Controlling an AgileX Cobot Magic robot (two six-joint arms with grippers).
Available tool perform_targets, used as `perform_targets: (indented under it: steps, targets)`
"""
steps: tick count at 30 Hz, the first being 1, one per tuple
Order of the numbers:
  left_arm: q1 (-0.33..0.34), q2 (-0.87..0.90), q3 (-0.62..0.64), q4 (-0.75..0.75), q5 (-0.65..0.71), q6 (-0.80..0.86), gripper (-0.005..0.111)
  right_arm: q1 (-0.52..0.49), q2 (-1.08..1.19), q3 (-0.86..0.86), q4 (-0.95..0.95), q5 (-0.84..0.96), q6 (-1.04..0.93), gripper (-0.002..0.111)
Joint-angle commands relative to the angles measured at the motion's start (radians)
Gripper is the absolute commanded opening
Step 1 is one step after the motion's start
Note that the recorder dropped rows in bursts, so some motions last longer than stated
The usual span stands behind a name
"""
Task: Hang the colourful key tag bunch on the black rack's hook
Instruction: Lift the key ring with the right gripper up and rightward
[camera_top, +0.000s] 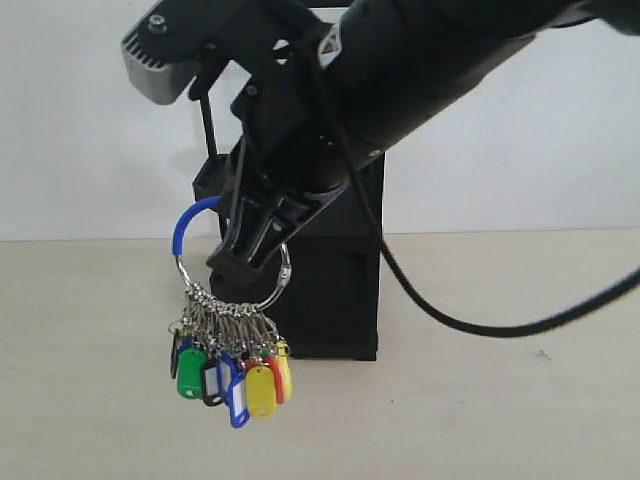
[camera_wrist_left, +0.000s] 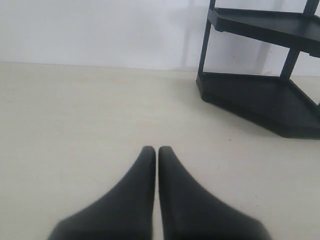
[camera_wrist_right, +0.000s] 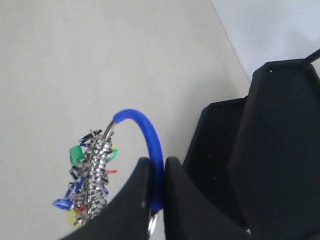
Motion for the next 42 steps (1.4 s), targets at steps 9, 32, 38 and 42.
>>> perform_targets:
  steps: [9,32,38,42]
  targets:
    - [0.002,-0.002,0.003,0.005,-0.003,0.003,0.004,-0.002,-0.250,0.163,-0.072,0.001,0.129,0.000]
    - [0.002,-0.002,0.003,0.005,-0.003,0.003,0.004,-0.002,-0.390,0.234,-0.207,0.037,0.248,0.000]
    - [0.002,-0.002,0.003,0.005,-0.003,0.003,0.004,-0.002,-0.412,0.234,-0.414,0.091,0.407,0.000]
    - [0.002,-0.002,0.003,0.005,-0.003,0.003,0.004,-0.002,-0.454,0.234,-0.497,0.131,0.470,0.000]
